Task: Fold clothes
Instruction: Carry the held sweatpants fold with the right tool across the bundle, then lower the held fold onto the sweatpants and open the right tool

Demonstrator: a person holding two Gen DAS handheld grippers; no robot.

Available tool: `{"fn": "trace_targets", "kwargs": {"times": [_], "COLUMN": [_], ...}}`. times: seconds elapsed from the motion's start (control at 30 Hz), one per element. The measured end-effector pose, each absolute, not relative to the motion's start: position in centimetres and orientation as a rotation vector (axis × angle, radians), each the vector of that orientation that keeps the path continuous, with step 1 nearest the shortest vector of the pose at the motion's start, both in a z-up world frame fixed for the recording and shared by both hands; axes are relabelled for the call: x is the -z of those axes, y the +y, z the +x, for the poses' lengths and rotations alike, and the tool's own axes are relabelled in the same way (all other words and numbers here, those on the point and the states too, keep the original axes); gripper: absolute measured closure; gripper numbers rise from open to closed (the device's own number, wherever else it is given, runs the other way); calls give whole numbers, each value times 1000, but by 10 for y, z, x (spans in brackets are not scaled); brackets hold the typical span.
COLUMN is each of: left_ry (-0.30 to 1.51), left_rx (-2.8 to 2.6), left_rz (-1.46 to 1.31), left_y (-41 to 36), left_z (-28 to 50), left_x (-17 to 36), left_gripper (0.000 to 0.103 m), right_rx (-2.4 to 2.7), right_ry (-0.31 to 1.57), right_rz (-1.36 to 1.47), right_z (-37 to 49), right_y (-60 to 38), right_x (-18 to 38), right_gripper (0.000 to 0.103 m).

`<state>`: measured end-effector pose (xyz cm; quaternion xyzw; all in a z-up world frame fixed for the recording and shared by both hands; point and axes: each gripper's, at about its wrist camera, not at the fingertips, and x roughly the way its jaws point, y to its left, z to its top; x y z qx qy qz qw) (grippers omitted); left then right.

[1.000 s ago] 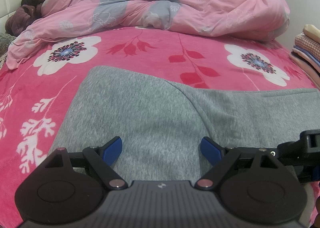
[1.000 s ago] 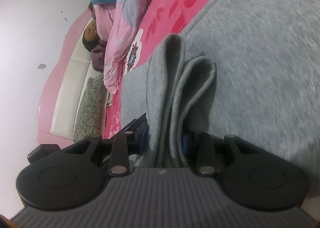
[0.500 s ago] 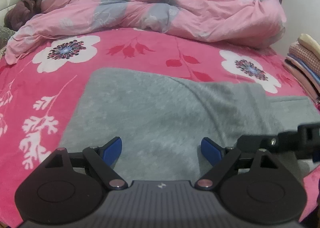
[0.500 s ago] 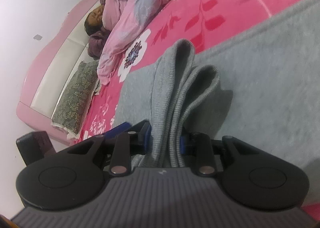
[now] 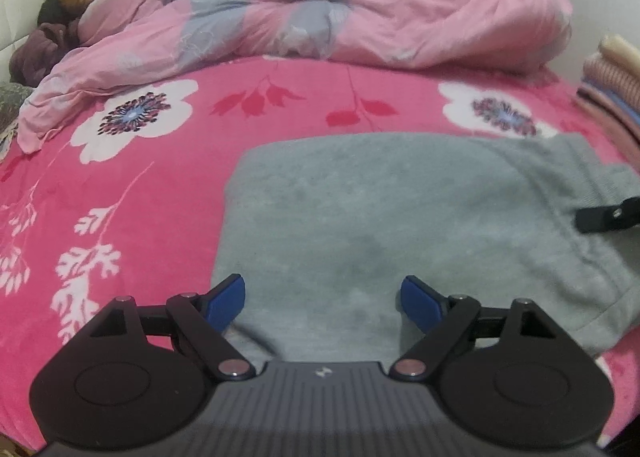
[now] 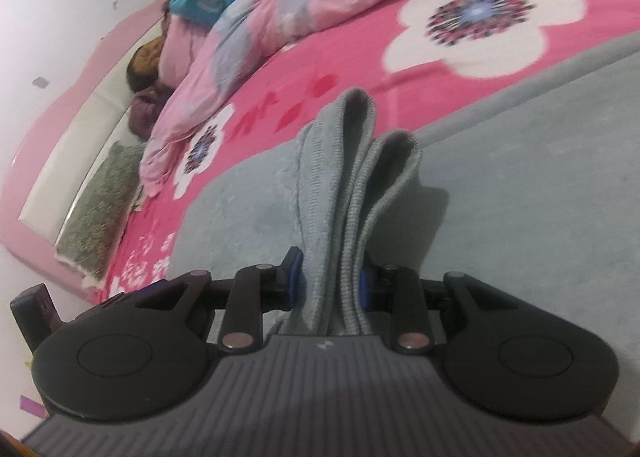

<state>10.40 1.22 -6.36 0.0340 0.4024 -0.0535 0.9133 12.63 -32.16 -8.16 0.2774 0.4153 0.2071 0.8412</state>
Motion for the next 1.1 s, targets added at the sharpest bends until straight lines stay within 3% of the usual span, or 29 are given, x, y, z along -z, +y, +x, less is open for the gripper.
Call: {"fn": "trace_targets", "kwargs": {"times": [1.1], "left_ry": [823], "left_rx": [298], "left_rz": [344], "left_y": [-138], "left_z": [108], "left_x": [60], "left_gripper": [16], "right_rx": [-227], "right_ry": [708], "right_rz": [531], "right_z": [97], "right_y": [-539], "right_x": [69], "right_gripper": [80]}}
